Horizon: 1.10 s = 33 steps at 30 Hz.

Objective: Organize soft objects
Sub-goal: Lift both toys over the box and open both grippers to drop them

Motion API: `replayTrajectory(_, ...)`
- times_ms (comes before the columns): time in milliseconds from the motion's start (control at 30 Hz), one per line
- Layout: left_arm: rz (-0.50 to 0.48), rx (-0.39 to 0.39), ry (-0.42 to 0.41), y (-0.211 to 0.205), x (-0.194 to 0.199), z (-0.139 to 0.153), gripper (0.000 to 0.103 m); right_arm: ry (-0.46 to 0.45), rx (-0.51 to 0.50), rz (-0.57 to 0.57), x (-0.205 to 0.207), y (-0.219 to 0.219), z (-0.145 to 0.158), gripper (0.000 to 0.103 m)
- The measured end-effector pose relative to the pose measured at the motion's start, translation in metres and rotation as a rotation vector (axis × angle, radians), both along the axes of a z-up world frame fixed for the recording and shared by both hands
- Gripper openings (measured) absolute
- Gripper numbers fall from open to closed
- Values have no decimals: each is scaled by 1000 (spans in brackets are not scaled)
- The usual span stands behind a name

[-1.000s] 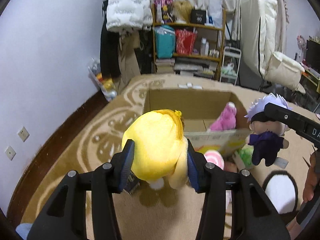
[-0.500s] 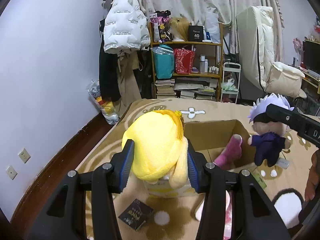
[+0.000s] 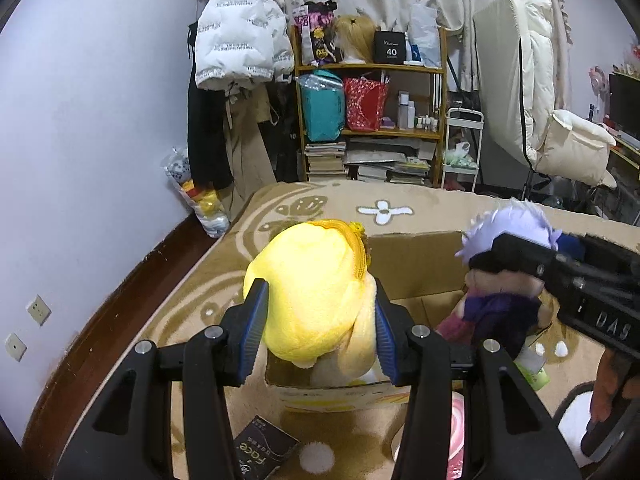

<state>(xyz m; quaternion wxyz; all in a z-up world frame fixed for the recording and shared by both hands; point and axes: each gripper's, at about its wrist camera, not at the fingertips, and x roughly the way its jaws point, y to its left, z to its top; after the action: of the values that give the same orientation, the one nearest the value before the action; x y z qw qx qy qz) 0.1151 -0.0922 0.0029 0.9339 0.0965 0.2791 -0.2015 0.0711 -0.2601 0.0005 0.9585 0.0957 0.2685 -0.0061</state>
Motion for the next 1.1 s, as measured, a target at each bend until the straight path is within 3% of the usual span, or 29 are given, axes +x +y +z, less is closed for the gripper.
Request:
replayTrajectory(767, -57, -10, 125, -19, 7, -29, 48, 5, -3, -32, 6, -10, -7, 51)
replayTrajectory(967, -37, 7, 154, -20, 14, -36, 55, 25, 0, -15, 14, -10, -14, 55)
replayTrajectory(1100, -30, 31, 136, -19, 13, -36, 63, 45, 10, -15, 17, -12, -18, 67)
